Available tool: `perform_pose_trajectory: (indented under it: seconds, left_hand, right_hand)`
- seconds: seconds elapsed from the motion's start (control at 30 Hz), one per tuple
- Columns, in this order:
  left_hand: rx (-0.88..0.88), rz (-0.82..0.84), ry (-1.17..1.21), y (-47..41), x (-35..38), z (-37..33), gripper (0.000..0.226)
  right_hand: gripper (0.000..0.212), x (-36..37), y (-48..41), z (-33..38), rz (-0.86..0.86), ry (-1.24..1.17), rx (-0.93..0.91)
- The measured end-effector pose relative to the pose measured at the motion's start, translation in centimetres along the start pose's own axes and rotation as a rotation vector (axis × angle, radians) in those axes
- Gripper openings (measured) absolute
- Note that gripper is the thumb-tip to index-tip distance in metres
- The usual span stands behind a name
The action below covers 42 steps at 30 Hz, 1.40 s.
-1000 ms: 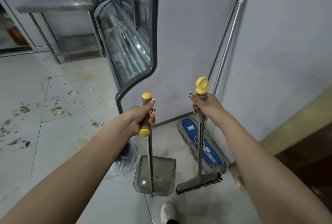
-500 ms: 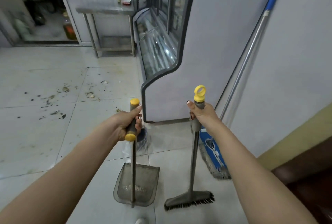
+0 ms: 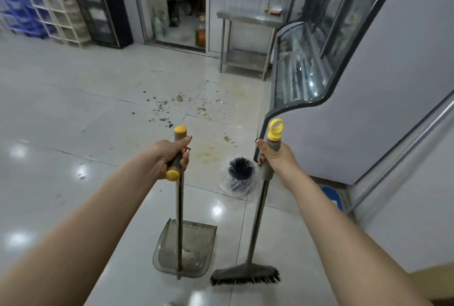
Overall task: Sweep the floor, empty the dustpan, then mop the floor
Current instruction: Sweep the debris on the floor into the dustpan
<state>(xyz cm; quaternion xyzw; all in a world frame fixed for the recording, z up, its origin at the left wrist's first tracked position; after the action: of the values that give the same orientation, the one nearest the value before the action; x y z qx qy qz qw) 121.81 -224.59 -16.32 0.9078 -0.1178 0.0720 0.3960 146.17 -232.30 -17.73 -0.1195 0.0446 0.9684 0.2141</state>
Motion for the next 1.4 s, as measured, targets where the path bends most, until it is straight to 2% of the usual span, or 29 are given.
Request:
perform_pose_trajectory:
  seconds: [0.2, 0.47, 0.67, 0.97, 1.4]
  left_hand:
    - [0.032, -0.097, 0.107, 0.9, -9.3, -1.4, 0.029]
    - [-0.022, -0.096, 0.122, 0.4, -20.9, -5.6, 0.028]
    - [-0.047, -0.096, 0.132, -0.7, -27.0, -9.0, 0.028]
    - [-0.007, -0.094, 0.12, -6.5, -32.4, -16.7, 0.027]
    - [0.017, -0.204, 0.009, -19.8, -37.2, -33.8, 0.033]
  right_hand:
    - [0.038, 9.0, -1.3, 2.7, 0.088, -0.026, -0.019]
    - [0.037, 23.2, -4.2, 5.6, 0.207, -0.02, -0.042]
    - [0.033, 30.2, -6.5, 7.8, 0.223, -0.036, -0.078]
    - [0.033, 38.6, -15.3, 10.3, 0.256, -0.039, -0.089]
    - [0.031, 49.8, -35.3, 13.7, 0.312, -0.07, -0.05]
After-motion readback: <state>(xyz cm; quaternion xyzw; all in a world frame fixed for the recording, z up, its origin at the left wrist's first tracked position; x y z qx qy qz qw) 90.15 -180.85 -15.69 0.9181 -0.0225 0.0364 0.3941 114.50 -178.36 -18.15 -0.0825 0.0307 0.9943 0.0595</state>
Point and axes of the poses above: each hand's wrist, its own y-axis away from the middle knuckle, its own x-axis out of the palm, z = x × y, the point moved 2 cm from there along -y, towards the middle knuckle, and after that the axes turned 6 degrees about -x, right-handed, at the moved point
